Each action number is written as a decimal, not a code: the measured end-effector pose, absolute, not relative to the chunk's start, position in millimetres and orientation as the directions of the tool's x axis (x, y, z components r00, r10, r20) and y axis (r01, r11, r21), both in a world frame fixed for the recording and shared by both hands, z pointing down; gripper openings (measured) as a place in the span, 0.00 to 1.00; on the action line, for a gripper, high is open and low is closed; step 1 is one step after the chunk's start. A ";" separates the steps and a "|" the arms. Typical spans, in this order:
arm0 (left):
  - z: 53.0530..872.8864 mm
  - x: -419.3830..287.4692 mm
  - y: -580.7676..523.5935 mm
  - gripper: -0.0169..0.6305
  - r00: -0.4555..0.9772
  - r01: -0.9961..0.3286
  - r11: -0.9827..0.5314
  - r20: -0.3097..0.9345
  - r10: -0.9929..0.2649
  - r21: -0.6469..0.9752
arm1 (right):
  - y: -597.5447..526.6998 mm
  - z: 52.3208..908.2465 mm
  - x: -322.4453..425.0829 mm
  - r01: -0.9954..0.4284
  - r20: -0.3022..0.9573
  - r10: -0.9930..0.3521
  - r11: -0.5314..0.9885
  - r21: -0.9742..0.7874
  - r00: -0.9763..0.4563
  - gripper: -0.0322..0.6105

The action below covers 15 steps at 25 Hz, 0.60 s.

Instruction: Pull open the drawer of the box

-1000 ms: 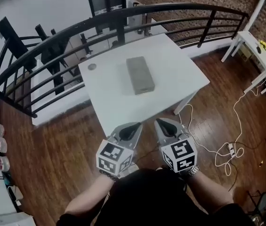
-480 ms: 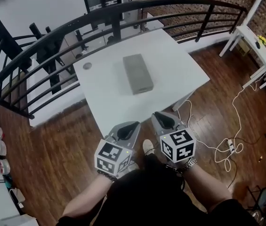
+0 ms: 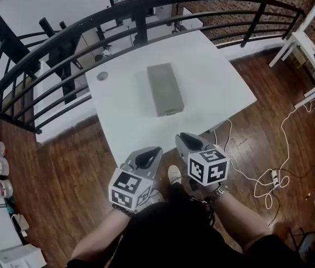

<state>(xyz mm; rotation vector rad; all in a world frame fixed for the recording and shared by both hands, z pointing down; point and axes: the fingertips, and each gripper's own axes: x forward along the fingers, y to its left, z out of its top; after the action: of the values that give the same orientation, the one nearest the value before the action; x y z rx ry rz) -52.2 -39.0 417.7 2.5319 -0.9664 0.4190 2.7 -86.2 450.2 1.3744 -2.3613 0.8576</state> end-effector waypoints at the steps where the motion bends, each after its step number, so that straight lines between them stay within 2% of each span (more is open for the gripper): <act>1: 420.3 -52.5 -43.2 0.04 0.712 -0.690 -0.677 0.415 -0.567 0.258 | -91.3 455.3 2.3 -0.854 0.512 -0.686 0.367 -0.370 -0.516 0.13; 15: 453.1 -52.9 -87.1 0.04 0.649 -0.750 -0.593 0.497 -0.576 0.292 | -153.3 522.6 2.8 -0.778 0.546 -0.596 0.236 -0.582 -0.589 0.15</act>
<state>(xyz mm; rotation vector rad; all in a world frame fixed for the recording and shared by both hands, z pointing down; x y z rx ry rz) -52.9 -87.1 453.1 2.3881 -1.0352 0.4869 2.8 -153.3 522.6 1.2997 -2.2964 1.2766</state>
